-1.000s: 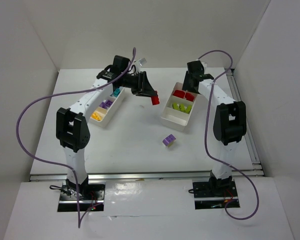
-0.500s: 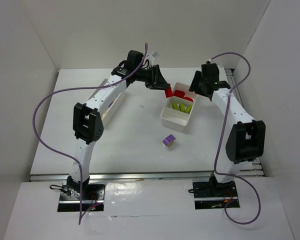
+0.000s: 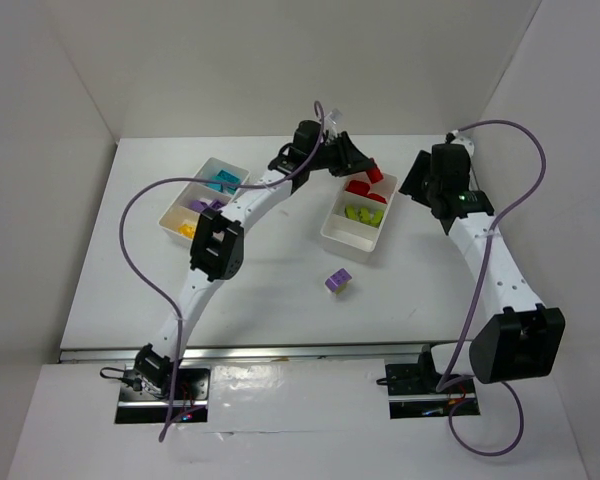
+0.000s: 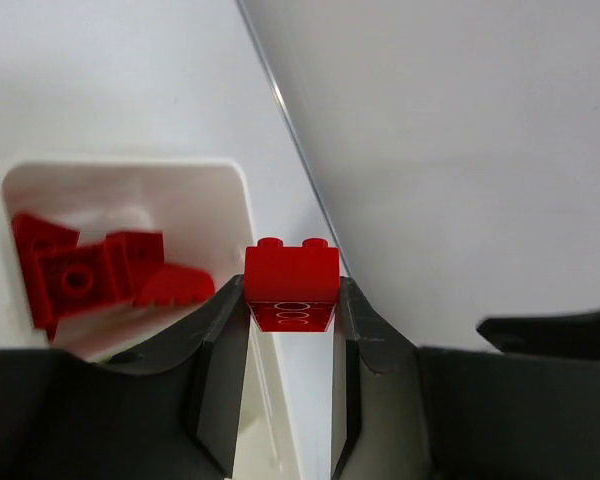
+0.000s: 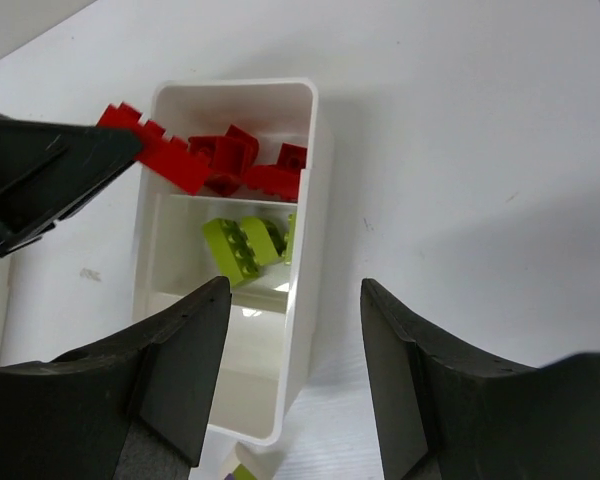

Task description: Sort the legos into containers by color

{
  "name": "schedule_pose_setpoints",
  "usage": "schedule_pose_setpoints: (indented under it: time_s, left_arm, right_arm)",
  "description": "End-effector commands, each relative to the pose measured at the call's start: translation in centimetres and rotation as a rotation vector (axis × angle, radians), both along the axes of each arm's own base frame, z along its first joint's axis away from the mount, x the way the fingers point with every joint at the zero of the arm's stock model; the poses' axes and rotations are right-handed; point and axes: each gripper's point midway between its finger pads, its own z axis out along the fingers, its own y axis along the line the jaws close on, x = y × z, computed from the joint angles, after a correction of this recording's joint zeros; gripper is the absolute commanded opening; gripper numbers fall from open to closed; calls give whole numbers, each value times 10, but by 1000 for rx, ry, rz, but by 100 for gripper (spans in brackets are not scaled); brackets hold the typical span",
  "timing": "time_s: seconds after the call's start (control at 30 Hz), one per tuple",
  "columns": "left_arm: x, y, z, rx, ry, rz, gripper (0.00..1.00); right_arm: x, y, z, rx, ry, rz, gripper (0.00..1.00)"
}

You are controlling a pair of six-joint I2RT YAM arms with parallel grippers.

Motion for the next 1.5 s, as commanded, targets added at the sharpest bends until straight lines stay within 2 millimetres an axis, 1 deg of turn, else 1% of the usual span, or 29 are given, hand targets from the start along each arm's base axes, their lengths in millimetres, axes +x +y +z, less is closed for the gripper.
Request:
schedule_pose_setpoints:
  time_s: [0.0,0.03,0.1,0.13,0.2,0.27,0.33,0.43,0.47,0.5,0.6,0.7,0.73,0.83,0.87,0.93,0.97,1.0,1.03,1.07,1.1,1.13,1.23,1.27,1.3,1.37,1.4,1.43,1.47]
  left_arm:
    - [23,-19,45,-143,-157,110,0]
    - [26,-24,45,-152,-160,143,0]
    - [35,-24,30,-150,-149,172,0]
    - [33,-29,36,-157,-159,182,0]
    - [33,-33,27,-148,-151,194,0]
    - [30,-38,22,-137,-154,193,8]
    - [31,-37,17,-129,-146,203,29]
    - [31,-37,13,-128,-130,204,55]
    - [31,-37,13,-128,-130,204,75]
    - [30,-37,7,-120,-121,204,84]
    - [30,-37,13,-126,-128,204,98]
    - [29,-34,10,-91,-146,208,100]
    - [25,-32,19,-88,-155,197,100]
    - [19,-28,25,-67,-174,183,100]
    - [14,-27,45,-76,-202,170,100]
    - [8,-23,51,-47,-217,155,100]
    - [-3,-20,82,-68,-264,129,100]
    - [-8,-16,92,-69,-265,129,100]
    - [-11,-8,90,-39,-262,118,100]
    - [-13,1,101,-25,-278,123,100]
    - [-27,11,134,-29,-317,122,100]
    - [-21,30,128,24,-320,150,100]
    - [-33,78,147,95,-300,217,100]
    - [-28,101,150,115,-297,250,100]
    - [-31,114,153,136,-297,260,100]
    - [-37,147,140,228,-270,282,100]
    - [-48,162,159,231,-294,303,100]
    - [-54,172,159,241,-280,312,100]
    - [-57,187,141,274,-251,324,100]
  right_arm:
    - [-12,-19,14,-23,-30,-68,62]
    - [-14,-19,11,-24,-18,-68,62]
    - [-16,-21,10,-38,-8,-70,62]
    - [-18,-24,7,-39,4,-79,62]
    - [-18,-25,10,-39,3,-79,62]
    - [-19,-25,10,-47,4,-74,62]
    - [-19,-27,10,-53,4,-83,62]
    - [-19,-27,10,-60,5,-78,62]
    - [-19,-27,10,-60,5,-78,62]
    - [-19,-27,10,-60,5,-78,62]
    - [-17,-25,12,-53,-4,-69,62]
    - [-17,-25,12,-53,-4,-69,63]
    - [-17,-23,12,-48,-4,-61,63]
    - [-17,-20,12,-38,-3,-45,63]
    - [-17,-18,12,-32,-3,-37,63]
    - [-17,-15,11,-37,0,-5,63]
    - [-17,-7,11,-27,2,46,63]
    - [-18,-2,11,-12,2,68,63]
    - [-18,2,11,-9,3,101,63]
    - [-18,13,8,18,12,158,65]
    - [-23,23,1,29,35,193,68]
    - [-26,33,-9,34,62,236,69]
    - [-41,75,-25,12,105,356,77]
    - [-48,80,-35,3,135,358,78]
    - [-58,98,-41,-1,157,400,80]
    - [-67,111,-46,1,177,419,81]
    - [-77,121,-51,-13,194,442,81]
    - [-84,128,-58,-11,212,459,82]
    - [-92,131,-67,-6,241,454,82]
